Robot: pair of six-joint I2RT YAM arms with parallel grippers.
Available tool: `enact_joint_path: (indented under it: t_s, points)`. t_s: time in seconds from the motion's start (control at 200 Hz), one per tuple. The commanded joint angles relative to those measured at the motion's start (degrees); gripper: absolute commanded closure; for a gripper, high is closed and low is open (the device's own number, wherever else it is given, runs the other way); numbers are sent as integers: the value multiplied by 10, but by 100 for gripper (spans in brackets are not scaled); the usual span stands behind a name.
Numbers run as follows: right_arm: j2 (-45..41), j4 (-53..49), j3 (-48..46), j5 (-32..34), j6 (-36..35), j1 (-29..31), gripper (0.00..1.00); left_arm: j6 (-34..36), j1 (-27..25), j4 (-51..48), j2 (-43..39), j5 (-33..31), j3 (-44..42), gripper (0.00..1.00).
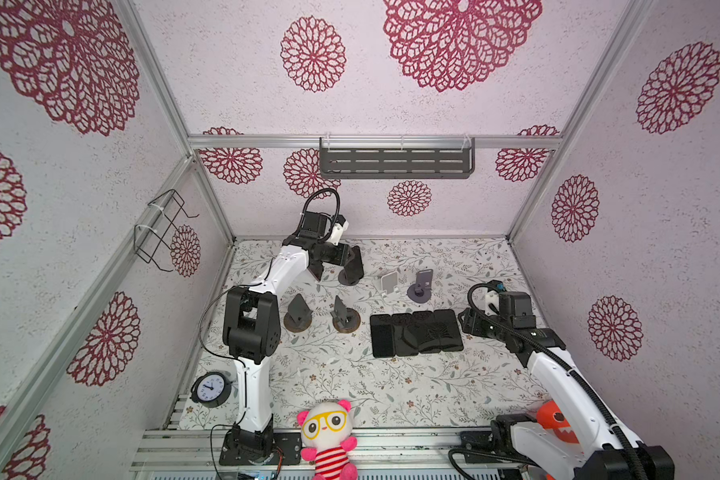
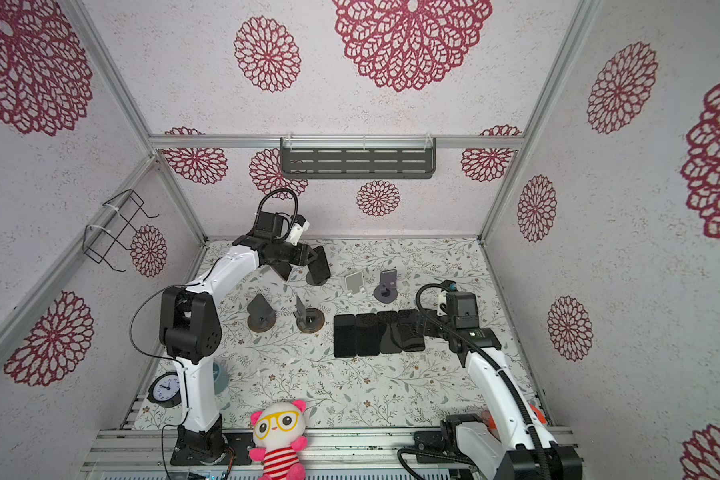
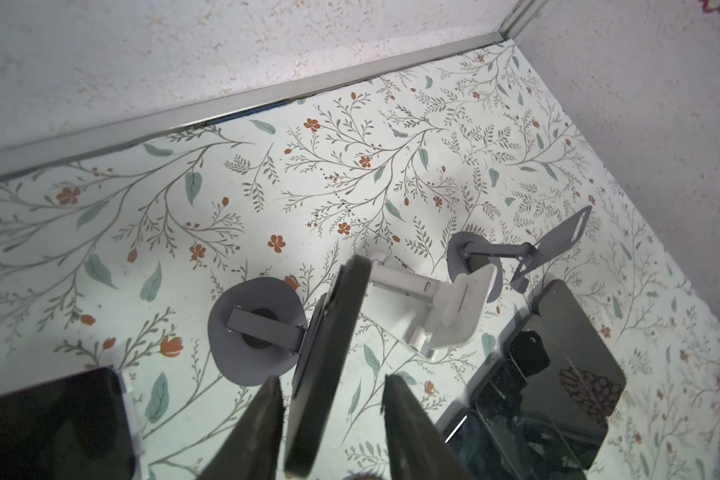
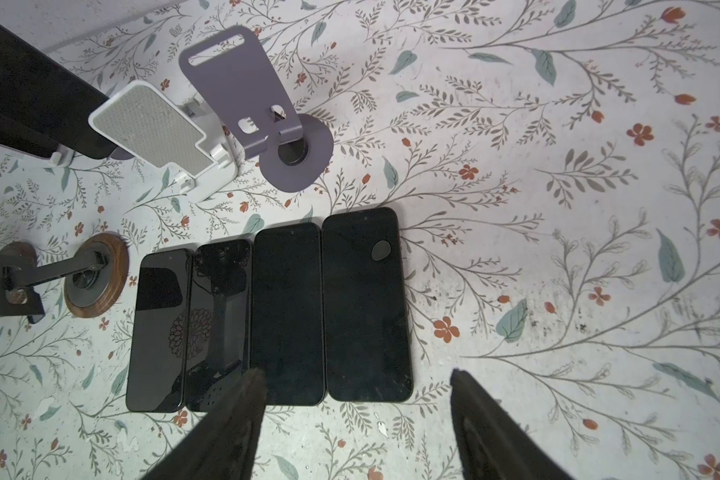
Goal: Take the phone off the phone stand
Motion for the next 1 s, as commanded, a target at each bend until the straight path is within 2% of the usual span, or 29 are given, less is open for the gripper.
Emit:
enact_joint_path:
  t_s: [0.0, 0.35, 0.856, 0.996]
  points:
    - [-12, -2, 8, 17, -1, 1, 27, 18, 2, 9, 14, -5, 16, 67]
    - [-17, -9, 11, 23, -2, 1, 27, 15, -2, 14, 15, -14, 21, 83]
    - [-27, -14, 26, 21, -12, 2, 27, -13, -6, 7, -18, 5, 62, 89]
    - [-22, -12, 36, 11, -13, 2, 27, -26, -11, -17, -33, 37, 94, 91]
